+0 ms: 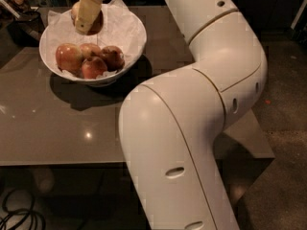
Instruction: Pick apple from white bowl
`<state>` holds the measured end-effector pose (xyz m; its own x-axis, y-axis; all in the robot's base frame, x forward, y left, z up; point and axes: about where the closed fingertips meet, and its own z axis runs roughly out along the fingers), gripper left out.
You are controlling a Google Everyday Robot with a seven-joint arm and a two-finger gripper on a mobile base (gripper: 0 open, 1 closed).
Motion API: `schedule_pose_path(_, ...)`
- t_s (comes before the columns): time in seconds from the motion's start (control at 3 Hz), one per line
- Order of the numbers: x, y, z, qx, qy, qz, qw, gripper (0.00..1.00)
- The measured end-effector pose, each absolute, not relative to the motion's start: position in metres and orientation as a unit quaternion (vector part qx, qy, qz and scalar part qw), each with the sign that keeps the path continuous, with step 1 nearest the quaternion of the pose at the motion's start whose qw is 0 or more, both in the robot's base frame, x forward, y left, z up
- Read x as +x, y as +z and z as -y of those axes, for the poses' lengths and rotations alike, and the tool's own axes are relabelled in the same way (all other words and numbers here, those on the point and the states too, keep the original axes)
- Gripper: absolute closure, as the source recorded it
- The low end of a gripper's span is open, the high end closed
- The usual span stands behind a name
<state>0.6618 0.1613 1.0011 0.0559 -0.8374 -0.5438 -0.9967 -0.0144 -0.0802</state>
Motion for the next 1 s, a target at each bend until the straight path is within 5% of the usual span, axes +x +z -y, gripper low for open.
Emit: schedule_pose_path(1.0,0.629,1.057,-0.173,-0.715,0.195,-0.612,0.278,1.00)
